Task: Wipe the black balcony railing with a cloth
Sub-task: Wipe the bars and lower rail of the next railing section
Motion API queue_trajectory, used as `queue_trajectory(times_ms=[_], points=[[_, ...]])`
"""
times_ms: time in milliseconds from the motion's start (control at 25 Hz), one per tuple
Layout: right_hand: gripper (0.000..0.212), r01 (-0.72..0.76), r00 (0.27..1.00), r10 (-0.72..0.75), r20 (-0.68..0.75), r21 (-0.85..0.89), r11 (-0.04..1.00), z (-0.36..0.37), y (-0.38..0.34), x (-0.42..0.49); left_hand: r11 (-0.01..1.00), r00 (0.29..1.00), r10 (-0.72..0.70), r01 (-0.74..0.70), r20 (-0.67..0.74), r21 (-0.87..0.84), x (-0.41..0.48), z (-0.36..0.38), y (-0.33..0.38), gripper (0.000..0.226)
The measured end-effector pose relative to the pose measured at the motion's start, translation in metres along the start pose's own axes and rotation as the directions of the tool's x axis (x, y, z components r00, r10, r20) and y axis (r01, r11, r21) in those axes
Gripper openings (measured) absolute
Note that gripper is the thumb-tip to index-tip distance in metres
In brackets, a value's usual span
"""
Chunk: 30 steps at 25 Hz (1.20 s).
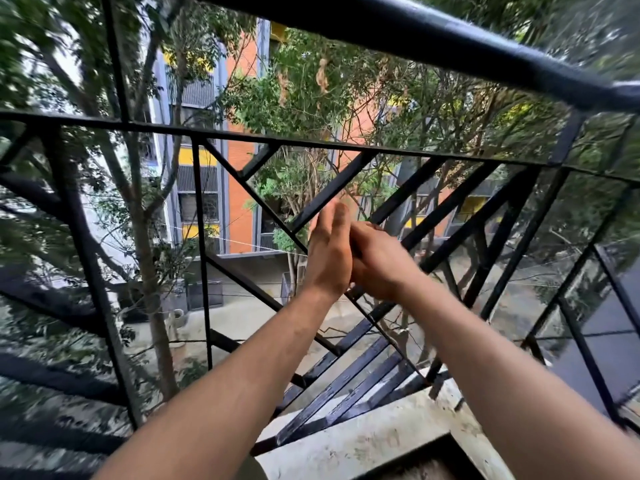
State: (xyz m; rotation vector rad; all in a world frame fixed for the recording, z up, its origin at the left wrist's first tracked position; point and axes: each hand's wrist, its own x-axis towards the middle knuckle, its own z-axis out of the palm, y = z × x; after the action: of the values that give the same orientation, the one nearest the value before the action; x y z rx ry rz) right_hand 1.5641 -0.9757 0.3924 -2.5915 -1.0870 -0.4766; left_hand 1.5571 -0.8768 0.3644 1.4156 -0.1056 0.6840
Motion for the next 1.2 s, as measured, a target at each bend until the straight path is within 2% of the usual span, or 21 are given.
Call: queue_trajectory(times_ms=[40,120,200,280,400,480,520,560,600,640,720,760,800,840,880,920,960,1000,1040,1120,1200], points=[[0.035,-0.032,0.999,0.031,-0.018,-0.045,0.998,-0.015,0.01,0.005,1.0,1.0,-0.017,0.017,0.021,-0.006,0.0,-0.003,-0.001,0.058],[0.033,-0.263,0.963,0.257,-0.082,-0.072,0.962,-0.056,0.038,0.018,0.998,0.998,-0.062,0.062,0.02,0.005,-0.001,-0.004,-0.002,0.069],[0.026,-0.403,0.9,0.364,-0.242,-0.14,0.904,-0.086,0.058,0.024,1.0,0.999,0.009,-0.009,-0.033,0.009,-0.008,-0.001,0.002,0.064],[0.027,-0.335,0.914,0.257,-0.314,-0.229,0.914,-0.073,0.053,0.02,0.984,0.98,0.179,-0.179,-0.086,0.008,-0.013,0.0,0.007,0.051],[0.036,-0.07,0.982,0.056,-0.181,-0.072,0.995,0.01,0.007,0.001,0.921,0.921,0.384,-0.378,-0.063,0.091,-0.022,-0.01,0.006,0.035],[0.04,-0.058,0.982,0.071,-0.175,0.076,0.995,0.055,-0.019,-0.007,0.875,0.887,0.46,-0.448,-0.029,0.182,-0.025,-0.023,0.014,0.032],[0.033,-0.122,0.964,0.169,-0.204,0.227,0.966,0.064,-0.026,-0.002,0.844,0.859,0.508,-0.483,-0.059,0.234,-0.026,-0.03,0.018,0.031],[0.023,-0.171,0.937,0.293,-0.191,0.481,0.86,0.062,-0.034,0.004,0.823,0.832,0.543,-0.501,-0.114,0.269,-0.026,-0.035,0.021,0.029],[0.019,-0.226,0.901,0.423,-0.099,0.725,0.651,0.058,-0.038,0.009,0.825,0.817,0.549,-0.497,-0.175,0.269,-0.024,-0.039,0.025,0.026],[0.018,-0.272,0.851,0.523,0.055,0.897,0.348,0.048,-0.044,0.009,0.844,0.811,0.529,-0.472,-0.248,0.255,-0.022,-0.041,0.027,0.024],[0.023,-0.179,0.8,0.515,0.307,0.942,-0.283,0.028,-0.054,0.002,0.922,0.819,0.388,-0.343,-0.423,0.181,-0.02,-0.041,0.025,0.028],[0.024,-0.056,0.808,0.509,0.297,0.899,-0.435,0.016,-0.06,-0.005,0.962,0.827,0.27,-0.254,-0.493,0.101,-0.018,-0.042,0.023,0.034],[0.026,0.087,0.826,0.535,0.175,0.899,-0.429,0.002,-0.065,-0.012,0.985,0.833,0.148,-0.173,-0.534,0.003,-0.014,-0.046,0.018,0.037],[0.026,0.219,0.809,0.586,-0.049,0.95,-0.223,-0.008,-0.066,-0.015,0.989,0.838,0.053,-0.118,-0.543,-0.085,-0.01,-0.051,0.015,0.038],[0.027,0.312,0.748,0.561,-0.355,0.934,0.174,-0.021,-0.062,-0.015,0.985,0.847,-0.012,-0.081,-0.532,-0.151,-0.008,-0.054,0.014,0.038],[0.027,0.243,0.699,0.373,-0.61,0.693,0.679,-0.029,-0.049,-0.007,0.978,0.86,-0.056,-0.054,-0.507,-0.201,-0.006,-0.055,0.014,0.037],[0.035,0.109,0.737,0.122,-0.665,0.295,0.949,-0.038,-0.039,0.002,0.968,0.868,-0.098,-0.031,-0.487,-0.25,-0.006,-0.055,0.015,0.041],[0.045,-0.02,0.799,0.013,-0.601,-0.004,1.0,-0.04,-0.031,0.011,0.953,0.869,-0.142,-0.009,-0.473,-0.302,-0.006,-0.055,0.018,0.044],[0.051,-0.098,0.846,0.011,-0.534,-0.135,0.986,-0.033,-0.028,0.016,0.939,0.866,-0.182,0.013,-0.465,-0.342,-0.005,-0.056,0.02,0.046],[0.049,-0.123,0.894,0.032,-0.446,-0.177,0.976,-0.003,-0.044,0.011,0.924,0.867,-0.218,0.037,-0.448,-0.38,0.002,-0.06,0.027,0.045],[0.048,0.009,0.931,-0.099,-0.35,-0.251,0.968,0.015,-0.066,0.0,0.924,0.895,-0.203,0.04,-0.398,-0.38,0.009,-0.07,0.032,0.048]])
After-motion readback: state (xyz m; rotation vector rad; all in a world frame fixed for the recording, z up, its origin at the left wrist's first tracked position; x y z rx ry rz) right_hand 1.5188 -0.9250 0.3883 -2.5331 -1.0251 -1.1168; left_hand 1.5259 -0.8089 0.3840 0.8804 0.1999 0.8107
